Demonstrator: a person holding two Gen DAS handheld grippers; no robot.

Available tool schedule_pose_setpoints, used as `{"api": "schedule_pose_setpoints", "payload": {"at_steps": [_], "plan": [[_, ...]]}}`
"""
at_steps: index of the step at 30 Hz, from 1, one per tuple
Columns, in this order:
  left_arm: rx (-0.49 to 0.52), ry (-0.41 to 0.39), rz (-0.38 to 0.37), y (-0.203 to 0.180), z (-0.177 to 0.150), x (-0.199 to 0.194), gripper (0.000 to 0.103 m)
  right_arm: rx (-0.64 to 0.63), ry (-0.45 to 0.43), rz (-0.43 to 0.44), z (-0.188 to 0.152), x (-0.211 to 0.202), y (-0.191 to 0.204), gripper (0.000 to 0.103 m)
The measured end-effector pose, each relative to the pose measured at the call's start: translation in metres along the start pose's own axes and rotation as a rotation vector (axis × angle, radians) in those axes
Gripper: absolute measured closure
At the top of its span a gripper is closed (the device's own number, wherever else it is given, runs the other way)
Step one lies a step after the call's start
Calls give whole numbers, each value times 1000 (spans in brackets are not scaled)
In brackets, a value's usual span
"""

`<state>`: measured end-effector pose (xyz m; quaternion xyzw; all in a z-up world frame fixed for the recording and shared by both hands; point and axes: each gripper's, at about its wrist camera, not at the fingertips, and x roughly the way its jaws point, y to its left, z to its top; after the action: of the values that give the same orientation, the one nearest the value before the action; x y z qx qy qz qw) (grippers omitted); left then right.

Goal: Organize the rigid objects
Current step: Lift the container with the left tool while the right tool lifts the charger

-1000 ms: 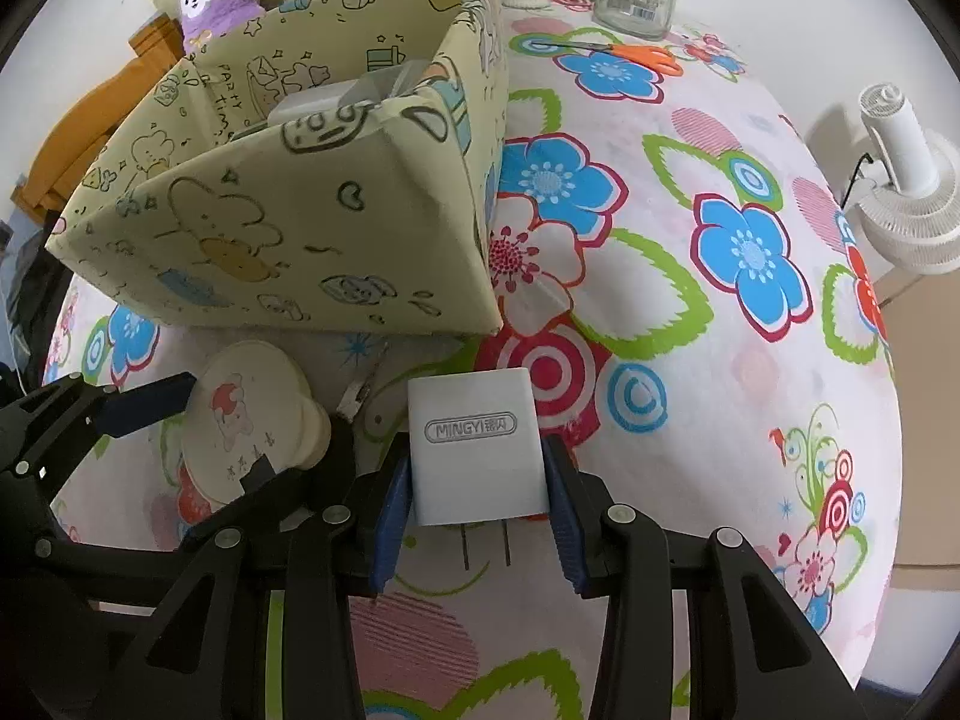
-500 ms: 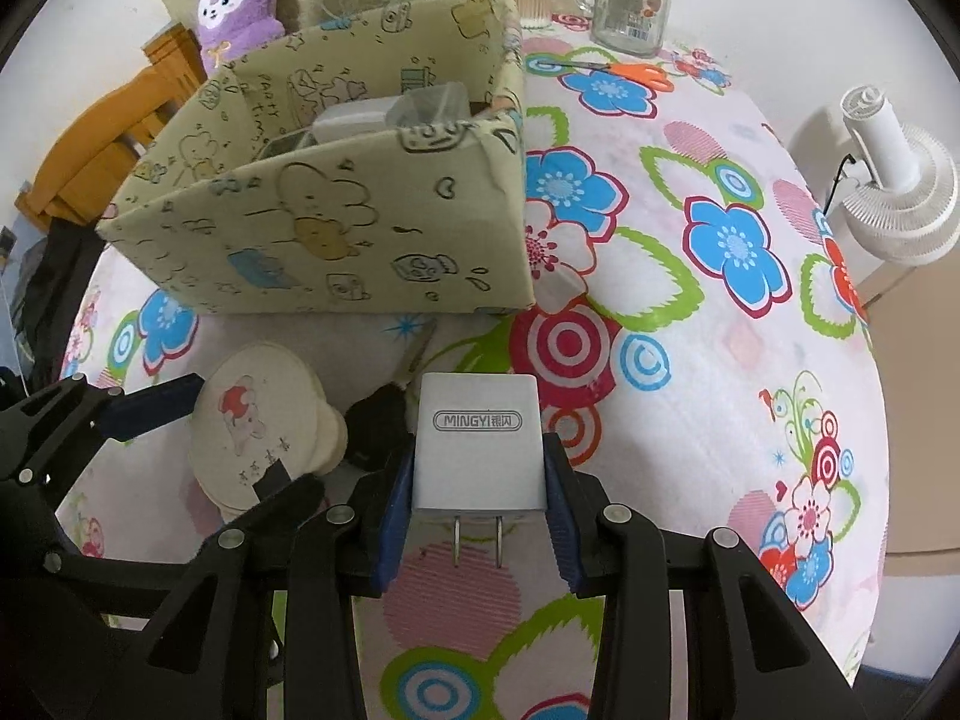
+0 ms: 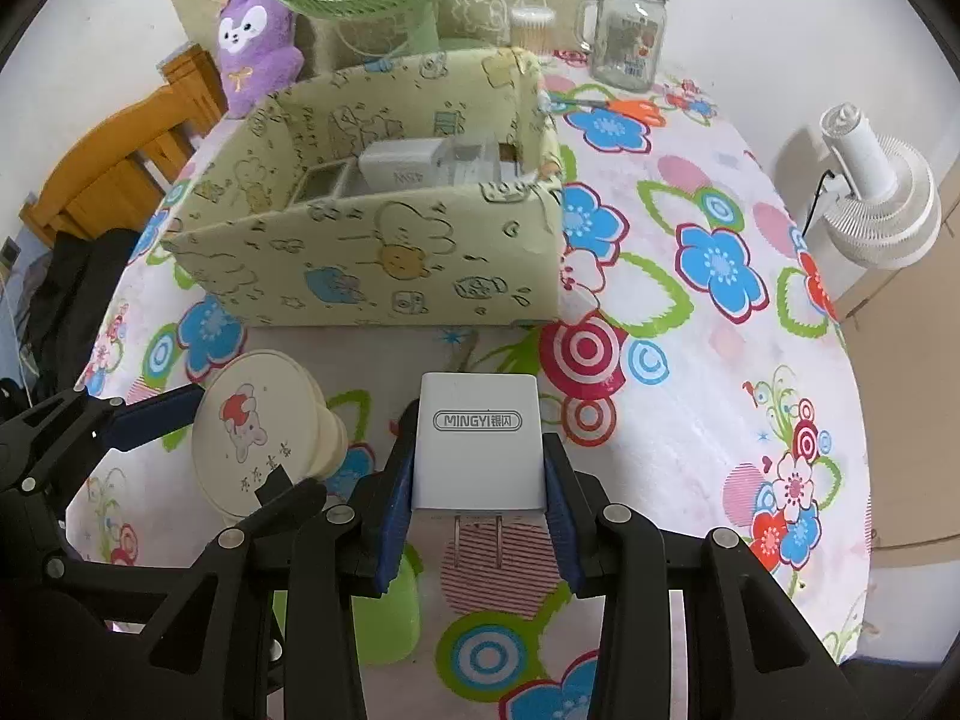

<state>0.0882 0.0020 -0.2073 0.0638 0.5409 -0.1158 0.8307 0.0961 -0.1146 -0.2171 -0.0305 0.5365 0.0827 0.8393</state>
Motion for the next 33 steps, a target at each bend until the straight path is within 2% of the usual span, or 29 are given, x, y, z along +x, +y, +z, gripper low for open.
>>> {"api": "schedule_pose_setpoints", "payload": {"at_steps": [14,33], "plan": [[-35,-58,-9,7,4,-39,27,17,-63,-15,12,-38,13,60],[-9,-119,14,8,21,-81,27,-14,-133,-20,32,-82,23,60]]}}
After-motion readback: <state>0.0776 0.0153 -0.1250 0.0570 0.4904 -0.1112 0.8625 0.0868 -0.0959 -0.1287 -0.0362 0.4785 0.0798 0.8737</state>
